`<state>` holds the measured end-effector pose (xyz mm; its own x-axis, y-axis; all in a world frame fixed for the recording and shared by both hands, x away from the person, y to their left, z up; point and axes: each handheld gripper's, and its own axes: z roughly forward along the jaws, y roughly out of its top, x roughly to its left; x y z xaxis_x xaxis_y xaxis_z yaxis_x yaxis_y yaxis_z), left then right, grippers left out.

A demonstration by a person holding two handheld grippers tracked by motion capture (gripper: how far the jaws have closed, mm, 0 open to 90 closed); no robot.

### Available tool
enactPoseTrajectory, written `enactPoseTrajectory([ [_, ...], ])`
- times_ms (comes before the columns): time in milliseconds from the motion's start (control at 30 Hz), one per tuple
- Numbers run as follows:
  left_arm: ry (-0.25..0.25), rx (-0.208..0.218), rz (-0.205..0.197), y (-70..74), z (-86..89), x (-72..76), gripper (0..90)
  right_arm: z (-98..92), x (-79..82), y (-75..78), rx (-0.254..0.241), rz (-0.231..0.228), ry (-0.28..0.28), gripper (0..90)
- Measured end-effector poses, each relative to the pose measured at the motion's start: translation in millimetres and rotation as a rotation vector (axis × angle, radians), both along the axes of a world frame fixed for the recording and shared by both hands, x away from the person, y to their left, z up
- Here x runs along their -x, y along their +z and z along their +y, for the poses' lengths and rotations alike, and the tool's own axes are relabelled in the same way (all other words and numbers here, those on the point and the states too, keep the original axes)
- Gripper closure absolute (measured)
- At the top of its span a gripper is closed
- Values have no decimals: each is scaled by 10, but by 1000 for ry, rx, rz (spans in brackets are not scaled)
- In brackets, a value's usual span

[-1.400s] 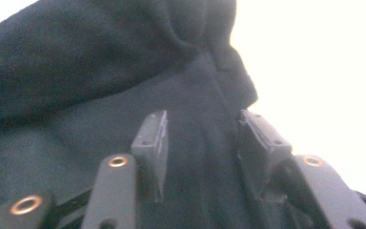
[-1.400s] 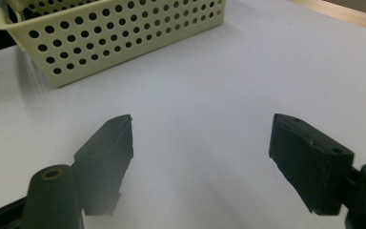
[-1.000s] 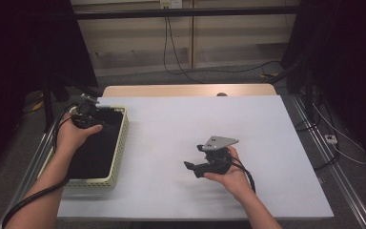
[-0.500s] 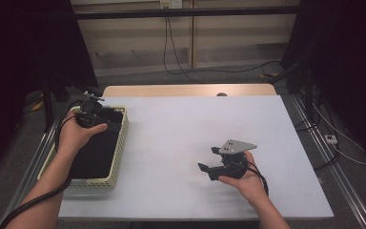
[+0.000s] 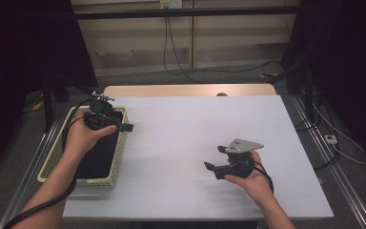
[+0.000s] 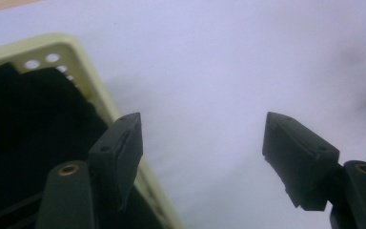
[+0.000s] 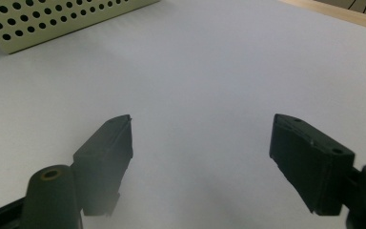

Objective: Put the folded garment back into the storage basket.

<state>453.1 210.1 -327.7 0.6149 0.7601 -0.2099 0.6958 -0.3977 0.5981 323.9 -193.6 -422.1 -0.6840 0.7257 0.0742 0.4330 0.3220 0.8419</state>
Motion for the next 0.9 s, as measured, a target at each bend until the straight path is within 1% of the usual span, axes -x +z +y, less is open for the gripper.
enactPoseTrajectory([
  [33, -12, 9, 3, 3, -24, 15, 301, -17, 3, -6, 0, 1, -3, 228],
  [133, -43, 12, -4, -14, -97, 58, 296, -71, 22, -26, 8, 9, -13, 228],
  [300, -82, 30, 0, -69, -192, 113, 291, -150, 51, -37, 7, 17, -25, 228],
  [433, -103, 32, -5, -104, -259, 167, 284, -192, 77, -40, 8, 21, -26, 227],
  [467, -115, 32, -4, -111, -268, 178, 281, -202, 83, -44, 8, 22, -25, 227],
  [600, -131, 45, -5, -158, -312, 249, 271, -256, 124, -48, 4, 36, -32, 227],
  [633, -137, 42, -9, -170, -319, 265, 266, -275, 136, -49, 3, 38, -34, 227],
  [733, -145, 50, -8, -216, -350, 321, 256, -330, 174, -47, 12, 39, -38, 227],
  [833, -154, 45, -10, -269, -383, 358, 257, -376, 202, -52, 12, 40, -45, 226],
  [900, -162, 58, -8, -306, -398, 378, 253, -392, 216, -63, 18, 48, -41, 227],
])
